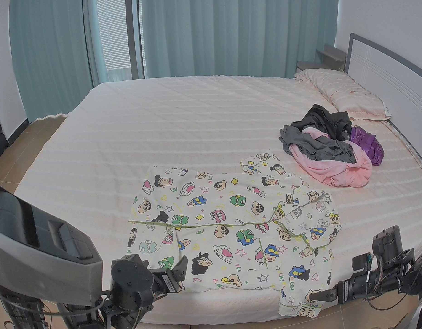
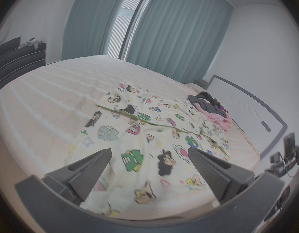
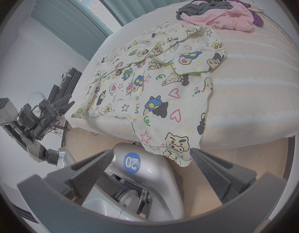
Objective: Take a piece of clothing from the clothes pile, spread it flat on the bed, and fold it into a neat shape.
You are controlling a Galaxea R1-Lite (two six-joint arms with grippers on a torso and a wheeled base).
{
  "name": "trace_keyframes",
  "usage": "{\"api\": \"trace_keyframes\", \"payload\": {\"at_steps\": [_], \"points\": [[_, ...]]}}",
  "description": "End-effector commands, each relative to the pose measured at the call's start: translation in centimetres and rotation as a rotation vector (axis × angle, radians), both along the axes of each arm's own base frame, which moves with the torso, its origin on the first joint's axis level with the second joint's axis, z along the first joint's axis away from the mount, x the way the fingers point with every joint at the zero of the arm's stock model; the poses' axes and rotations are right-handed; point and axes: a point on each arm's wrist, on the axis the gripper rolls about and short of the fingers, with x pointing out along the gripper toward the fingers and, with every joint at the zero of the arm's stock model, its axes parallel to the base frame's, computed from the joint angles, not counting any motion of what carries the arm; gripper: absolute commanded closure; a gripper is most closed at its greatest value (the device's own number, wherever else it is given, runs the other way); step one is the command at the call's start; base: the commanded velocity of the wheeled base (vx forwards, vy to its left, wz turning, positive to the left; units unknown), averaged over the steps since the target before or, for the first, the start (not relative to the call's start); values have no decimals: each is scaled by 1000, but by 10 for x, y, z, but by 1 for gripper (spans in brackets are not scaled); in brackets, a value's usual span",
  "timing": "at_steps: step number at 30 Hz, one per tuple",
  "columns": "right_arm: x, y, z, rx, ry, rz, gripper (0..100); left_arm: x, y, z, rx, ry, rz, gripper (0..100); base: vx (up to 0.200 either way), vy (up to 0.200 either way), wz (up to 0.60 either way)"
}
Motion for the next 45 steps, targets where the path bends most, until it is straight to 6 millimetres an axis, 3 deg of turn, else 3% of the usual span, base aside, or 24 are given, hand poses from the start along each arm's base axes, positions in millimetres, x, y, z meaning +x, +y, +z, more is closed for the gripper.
{"api": "trace_keyframes", "payload": {"at_steps": [1,11,16,21,27,45], "points": [[0,1,-1,0,4,5,0,21,8,-12,5,17,87,0,0,0,0],[0,1,-1,0,7,3,0,42,17,-5,-186,1,205,0,0,0,0],[-1,1,-1,1,5,3,0,51,33,4,-308,21,227,0,0,0,0],[0,1,-1,0,8,3,0,57,51,15,-441,144,161,0,0,0,0],[0,1,-2,-3,15,4,0,62,56,40,-531,300,153,0,0,0,0],[0,1,-2,-2,12,4,0,68,40,-2,-413,490,168,0,0,0,0]]}}
